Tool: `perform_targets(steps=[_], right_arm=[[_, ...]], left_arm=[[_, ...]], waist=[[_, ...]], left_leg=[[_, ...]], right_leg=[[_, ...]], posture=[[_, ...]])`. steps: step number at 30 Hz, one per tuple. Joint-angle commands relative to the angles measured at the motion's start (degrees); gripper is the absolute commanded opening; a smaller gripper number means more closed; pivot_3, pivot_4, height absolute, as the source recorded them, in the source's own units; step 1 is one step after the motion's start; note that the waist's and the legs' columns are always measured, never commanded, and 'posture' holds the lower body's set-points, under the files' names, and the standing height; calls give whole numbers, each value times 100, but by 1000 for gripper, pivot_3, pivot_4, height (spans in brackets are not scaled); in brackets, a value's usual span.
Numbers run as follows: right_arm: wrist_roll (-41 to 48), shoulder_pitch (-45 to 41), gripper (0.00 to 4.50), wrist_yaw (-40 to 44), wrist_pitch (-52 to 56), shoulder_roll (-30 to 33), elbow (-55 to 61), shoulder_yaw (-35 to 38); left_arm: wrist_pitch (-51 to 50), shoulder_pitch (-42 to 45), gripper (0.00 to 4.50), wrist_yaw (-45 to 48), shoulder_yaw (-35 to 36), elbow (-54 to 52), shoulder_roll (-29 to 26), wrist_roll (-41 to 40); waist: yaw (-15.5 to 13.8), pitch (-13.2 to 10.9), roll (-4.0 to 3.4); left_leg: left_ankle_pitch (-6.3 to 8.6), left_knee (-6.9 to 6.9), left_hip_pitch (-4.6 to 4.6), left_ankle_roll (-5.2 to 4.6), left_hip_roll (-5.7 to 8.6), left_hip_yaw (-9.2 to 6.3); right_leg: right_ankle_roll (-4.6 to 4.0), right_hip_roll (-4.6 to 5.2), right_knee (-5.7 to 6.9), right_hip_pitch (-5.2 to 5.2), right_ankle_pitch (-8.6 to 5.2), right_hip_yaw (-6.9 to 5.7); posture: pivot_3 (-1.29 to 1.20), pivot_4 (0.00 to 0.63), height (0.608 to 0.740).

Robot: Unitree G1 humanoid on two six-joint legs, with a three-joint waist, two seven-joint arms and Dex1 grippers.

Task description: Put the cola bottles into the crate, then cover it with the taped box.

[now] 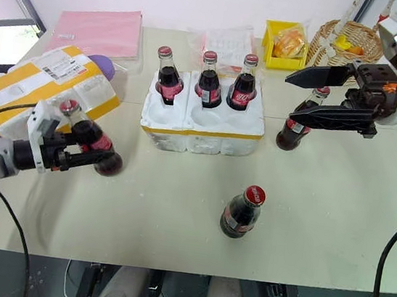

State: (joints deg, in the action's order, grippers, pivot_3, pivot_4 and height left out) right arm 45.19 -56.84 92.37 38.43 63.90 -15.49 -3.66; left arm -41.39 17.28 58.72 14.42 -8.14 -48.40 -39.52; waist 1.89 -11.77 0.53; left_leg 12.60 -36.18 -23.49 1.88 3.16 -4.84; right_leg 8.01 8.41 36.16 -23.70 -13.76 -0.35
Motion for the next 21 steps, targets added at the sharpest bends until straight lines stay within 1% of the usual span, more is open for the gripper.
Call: perform_targets(steps=[1,4,6,8,10,13,16,21], right_arm=[[18,-48,4500,13,-101,-7,113,237],[11,27,4500,13,-125,-42,117,285],[-16,73,4500,13,-128,-94,129,330],[-44,139,4500,13,-107,-146,166,405],[-83,214,4500,6,-82,-196,219,504],[-58,378,4500,-80,11,-222,344,704],[-18,608,4500,-198,97,-214,543,926],[31,932,4500,-375,224,-227,821,1246]], left_arm=[[-307,984,2859,158,90,-131,-222,-458],[-531,2082,2859,342,-306,321,-146,-443],[-508,2774,2859,569,-676,770,-50,-248],[-234,3416,2859,783,-1107,1380,160,126],[94,3855,2859,960,-1452,1952,382,490],[664,4289,2859,1178,-1810,2850,745,1001],[1131,4531,2859,1333,-1999,3570,1055,1383],[1628,4567,2859,1598,-2147,4127,1372,1789]], waist=[[-15,0,1],[-19,0,1],[-48,-1,1],[-72,-1,1],[-71,-1,1],[-72,-1,1],[-69,-2,3],[-74,-4,8]], left_leg=[[0,-2,0,0,0,0],[0,-1,0,0,5,4],[-1,-1,0,0,5,3],[-1,-2,0,-1,4,4],[-1,-2,0,-1,1,4],[-2,-1,0,-1,-1,3],[-2,0,-1,-2,-2,2],[-1,-2,-8,-4,-2,4]], right_leg=[[3,0,0,3,2,0],[9,4,-5,6,5,0],[12,2,-4,5,7,0],[13,-2,-2,5,7,0],[14,-9,-3,4,8,1],[14,-14,-2,4,8,3],[14,-15,-2,3,8,3],[15,-15,-1,-3,9,7]], posture=[[0,150,738],[0,150,738],[0,150,738],[0,150,738],[0,150,738],[0,150,738],[0,150,738],[0,150,738]])
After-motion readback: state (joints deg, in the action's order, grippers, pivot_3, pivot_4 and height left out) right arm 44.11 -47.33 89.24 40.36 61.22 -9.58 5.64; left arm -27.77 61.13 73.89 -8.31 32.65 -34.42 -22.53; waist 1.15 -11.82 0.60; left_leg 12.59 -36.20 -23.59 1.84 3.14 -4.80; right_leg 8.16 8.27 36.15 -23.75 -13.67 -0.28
